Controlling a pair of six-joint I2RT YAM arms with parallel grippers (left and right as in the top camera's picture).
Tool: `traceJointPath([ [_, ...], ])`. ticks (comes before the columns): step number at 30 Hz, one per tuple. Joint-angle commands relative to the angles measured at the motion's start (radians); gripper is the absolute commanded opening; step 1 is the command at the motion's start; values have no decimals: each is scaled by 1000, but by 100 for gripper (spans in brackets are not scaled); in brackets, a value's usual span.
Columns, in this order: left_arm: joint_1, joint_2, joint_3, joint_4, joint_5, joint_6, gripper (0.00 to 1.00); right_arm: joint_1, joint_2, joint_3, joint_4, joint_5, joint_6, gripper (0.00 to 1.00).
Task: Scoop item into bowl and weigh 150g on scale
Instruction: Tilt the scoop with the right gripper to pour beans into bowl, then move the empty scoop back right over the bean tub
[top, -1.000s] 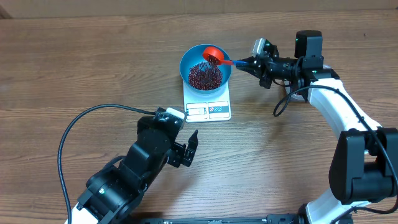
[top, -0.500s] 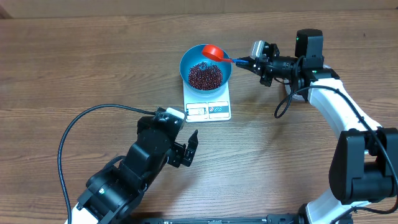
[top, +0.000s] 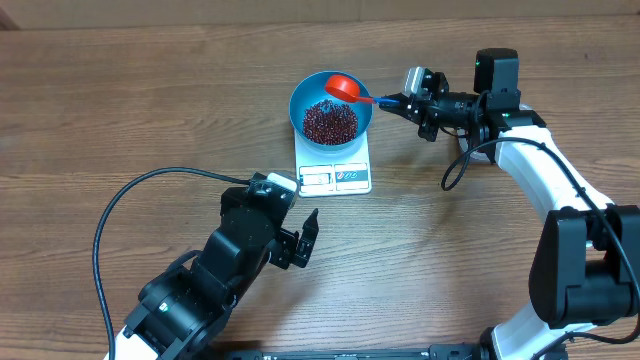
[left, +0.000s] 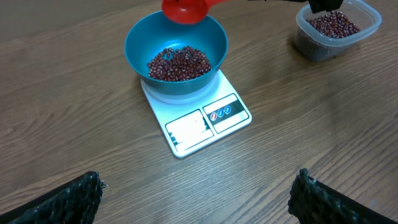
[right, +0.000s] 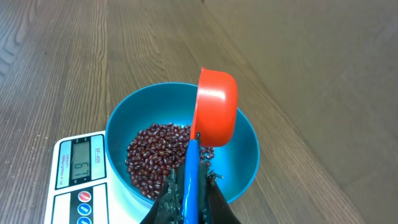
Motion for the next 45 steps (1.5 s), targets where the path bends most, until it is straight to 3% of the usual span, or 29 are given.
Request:
traceJointPath([
  [1,4,-4,-5,1,-4,19,100,2,5,-6,-3,-5,0,4],
  [8,4,-4,-5,0,-4,19,100,2,5,-5,11,-5,64,4],
  [17,4,-4,-5,0,-4,19,99,-17,4,-4,209,-5,688,4],
  [26,5,-4,-5,0,-3,19,100,-61,-3,-3,257,-10,1228,4],
  [32,4,-4,-5,0,-4,19,100,-174,-32,2,257,-131,1370,4],
  [45,4,-4,-5,0,-4,19,100,-447,-217,2,32,-109,1395,4],
])
